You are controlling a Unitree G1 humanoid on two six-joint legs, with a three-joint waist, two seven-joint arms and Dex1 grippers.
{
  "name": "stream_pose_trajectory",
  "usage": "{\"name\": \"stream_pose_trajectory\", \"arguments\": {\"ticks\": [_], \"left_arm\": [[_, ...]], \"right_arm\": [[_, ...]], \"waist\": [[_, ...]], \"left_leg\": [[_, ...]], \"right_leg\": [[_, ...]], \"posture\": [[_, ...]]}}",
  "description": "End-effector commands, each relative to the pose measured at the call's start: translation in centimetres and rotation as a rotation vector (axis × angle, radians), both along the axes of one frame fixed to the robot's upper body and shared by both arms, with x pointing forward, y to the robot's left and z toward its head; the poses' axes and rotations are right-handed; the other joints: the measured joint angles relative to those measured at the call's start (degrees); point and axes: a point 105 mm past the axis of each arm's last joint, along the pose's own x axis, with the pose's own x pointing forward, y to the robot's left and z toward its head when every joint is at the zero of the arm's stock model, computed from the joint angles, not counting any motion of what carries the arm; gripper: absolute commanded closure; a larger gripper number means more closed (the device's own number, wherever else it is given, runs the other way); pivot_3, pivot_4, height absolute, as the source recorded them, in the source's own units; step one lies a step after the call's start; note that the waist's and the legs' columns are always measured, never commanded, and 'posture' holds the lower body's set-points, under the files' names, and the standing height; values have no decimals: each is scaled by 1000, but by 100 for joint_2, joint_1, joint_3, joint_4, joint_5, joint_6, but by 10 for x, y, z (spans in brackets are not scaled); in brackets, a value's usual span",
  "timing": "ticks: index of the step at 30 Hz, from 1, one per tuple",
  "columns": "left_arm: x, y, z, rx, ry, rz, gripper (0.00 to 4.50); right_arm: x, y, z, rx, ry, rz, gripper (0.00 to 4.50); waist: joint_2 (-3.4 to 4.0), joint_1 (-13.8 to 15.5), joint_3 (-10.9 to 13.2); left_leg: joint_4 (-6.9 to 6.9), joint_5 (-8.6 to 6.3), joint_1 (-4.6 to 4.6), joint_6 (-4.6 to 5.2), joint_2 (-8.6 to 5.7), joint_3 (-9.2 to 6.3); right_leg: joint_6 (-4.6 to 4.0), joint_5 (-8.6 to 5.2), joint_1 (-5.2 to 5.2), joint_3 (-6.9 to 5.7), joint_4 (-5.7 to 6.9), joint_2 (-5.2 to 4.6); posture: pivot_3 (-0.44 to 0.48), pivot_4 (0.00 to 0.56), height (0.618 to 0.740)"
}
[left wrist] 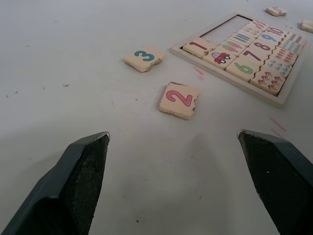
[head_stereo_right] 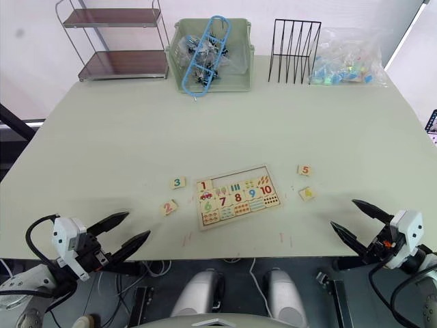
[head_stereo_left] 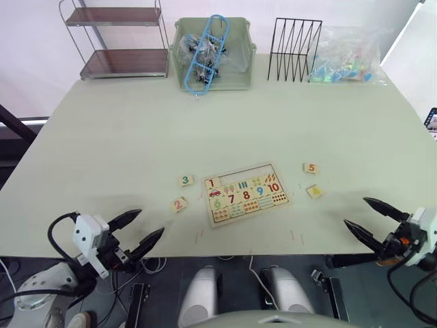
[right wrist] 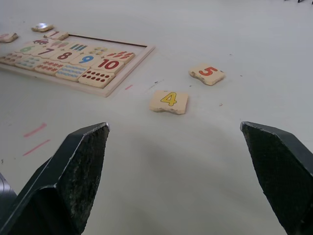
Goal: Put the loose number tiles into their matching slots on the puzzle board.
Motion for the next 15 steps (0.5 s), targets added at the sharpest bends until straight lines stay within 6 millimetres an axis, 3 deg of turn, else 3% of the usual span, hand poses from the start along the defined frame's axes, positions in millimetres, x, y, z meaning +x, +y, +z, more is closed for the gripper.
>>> {"name": "stream_pose_trajectory", "arguments": {"ticks": [1, 15], "left_arm": [[0, 1, 4, 14, -26, -7, 73], [7, 0, 4, 42, -37, -49, 73]], "right_arm": [[0, 1, 12, -6, -59, 8, 0], [1, 5, 14, 10, -67, 29, 0]], "waist": [[0, 0, 0], [0, 2, 0]], "left_leg": [[0, 0, 0, 0, 0, 0], [0, 0, 0, 0, 0, 0]], "right_leg": [[0, 0, 0, 0, 0, 0], [0, 0, 0, -1, 0, 0]], "posture": [[0, 150, 739], [0, 150, 739]]}}
